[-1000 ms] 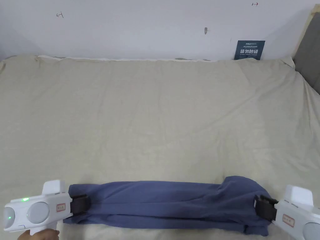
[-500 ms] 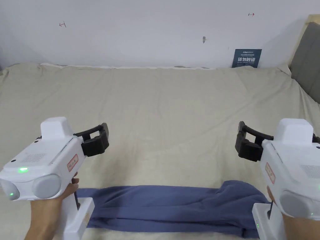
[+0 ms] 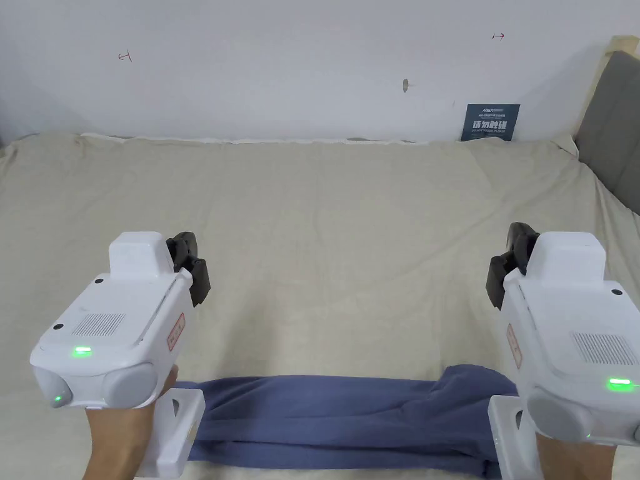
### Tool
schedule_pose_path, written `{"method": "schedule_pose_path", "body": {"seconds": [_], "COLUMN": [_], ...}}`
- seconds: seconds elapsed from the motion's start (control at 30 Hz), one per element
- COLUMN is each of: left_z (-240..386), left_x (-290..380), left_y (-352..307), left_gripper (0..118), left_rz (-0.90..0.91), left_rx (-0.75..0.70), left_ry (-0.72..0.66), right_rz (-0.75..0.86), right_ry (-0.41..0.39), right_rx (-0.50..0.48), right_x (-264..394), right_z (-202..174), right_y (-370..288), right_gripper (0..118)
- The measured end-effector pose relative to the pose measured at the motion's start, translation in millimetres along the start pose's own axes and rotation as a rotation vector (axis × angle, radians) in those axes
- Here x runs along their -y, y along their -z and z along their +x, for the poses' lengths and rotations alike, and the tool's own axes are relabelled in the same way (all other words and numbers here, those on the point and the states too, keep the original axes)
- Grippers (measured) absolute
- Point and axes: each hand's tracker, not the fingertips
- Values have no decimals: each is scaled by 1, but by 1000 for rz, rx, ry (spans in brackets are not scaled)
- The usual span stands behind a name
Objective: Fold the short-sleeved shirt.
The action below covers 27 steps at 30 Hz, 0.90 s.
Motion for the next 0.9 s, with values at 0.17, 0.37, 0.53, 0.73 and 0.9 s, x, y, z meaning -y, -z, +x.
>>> {"method": "schedule_pose_path", "body": {"seconds": [0.17, 0.37, 0.53, 0.73, 0.9], "left_z": [-9, -54, -120, -176, -196], "left_x": [3, 15, 51, 101, 140], "left_y": [3, 22, 41, 50, 52], "left_gripper": [0, 0, 0, 5, 85], "left_rz": [-5, -226, -447, -674, -790], "left_rx": [-7, 79, 179, 238, 249], "left_ry": [-10, -250, -522, -632, -663], "right_rz": [-4, -22, -50, -79, -106], "right_ry": [-11, -11, -23, -47, -57], "right_rx": [-4, -14, -26, -35, -33], "right_x": [2, 6, 11, 14, 19], "right_z": [-2, -7, -13, -21, -28], "right_y": [2, 9, 16, 27, 39], "right_gripper": [1, 1, 1, 1, 1]}}
